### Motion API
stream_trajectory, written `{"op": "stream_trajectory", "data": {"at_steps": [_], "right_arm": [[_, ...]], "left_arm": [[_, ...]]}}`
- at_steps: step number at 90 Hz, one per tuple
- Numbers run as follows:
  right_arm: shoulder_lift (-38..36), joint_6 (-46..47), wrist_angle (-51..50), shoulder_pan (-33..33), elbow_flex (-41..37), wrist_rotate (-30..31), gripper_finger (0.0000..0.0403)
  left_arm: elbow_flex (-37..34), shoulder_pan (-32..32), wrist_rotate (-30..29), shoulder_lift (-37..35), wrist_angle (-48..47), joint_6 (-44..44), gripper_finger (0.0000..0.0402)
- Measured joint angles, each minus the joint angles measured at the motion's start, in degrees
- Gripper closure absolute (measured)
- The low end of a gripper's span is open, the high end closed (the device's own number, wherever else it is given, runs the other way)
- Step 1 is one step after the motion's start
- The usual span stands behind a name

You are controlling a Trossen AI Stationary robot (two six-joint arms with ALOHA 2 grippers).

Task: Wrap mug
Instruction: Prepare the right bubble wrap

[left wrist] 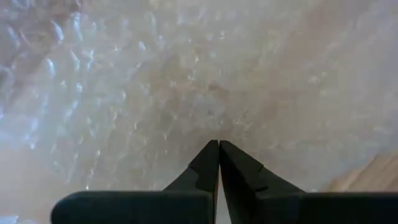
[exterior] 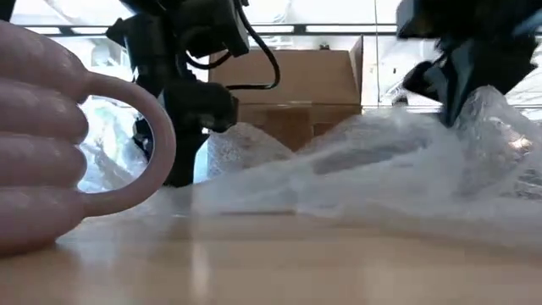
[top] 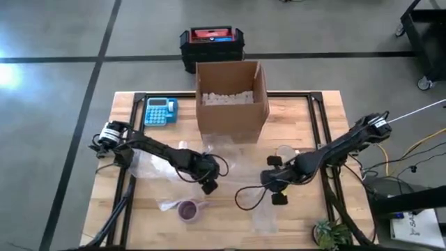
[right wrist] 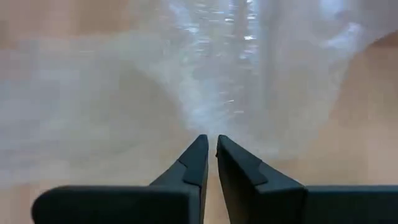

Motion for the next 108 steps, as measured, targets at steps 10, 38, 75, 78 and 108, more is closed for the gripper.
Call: {"op": "stream_trajectory", "data": {"at_steps": [10,38,75,78,108], "right_arm": [[-0.4,0.2,5.0,1.8,0.0,-3.4,0.0354],[5.1,3.5,10.7,7.7,-0.1,0.7,0.0228],[12.9,9.3,16.0,8.1,0.1,-1.7,0.0199],[12.9,8.6,15.2,8.0,0.1,0.1,0.021],[11.9,3.0,2.6,8.8,0.5,7.3,0.0393]], "left_arm": [[0.0,0.0,0.0,0.0,0.3,0.1,0.0402],[0.0,0.0,0.0,0.0,3.4,0.9,0.0402],[0.0,0.0,-0.2,-0.1,5.4,2.0,0.0402],[0.0,0.0,-0.3,-0.1,5.6,2.0,0.0402],[0.0,0.0,-0.8,-0.1,5.8,2.0,0.0402]]}}
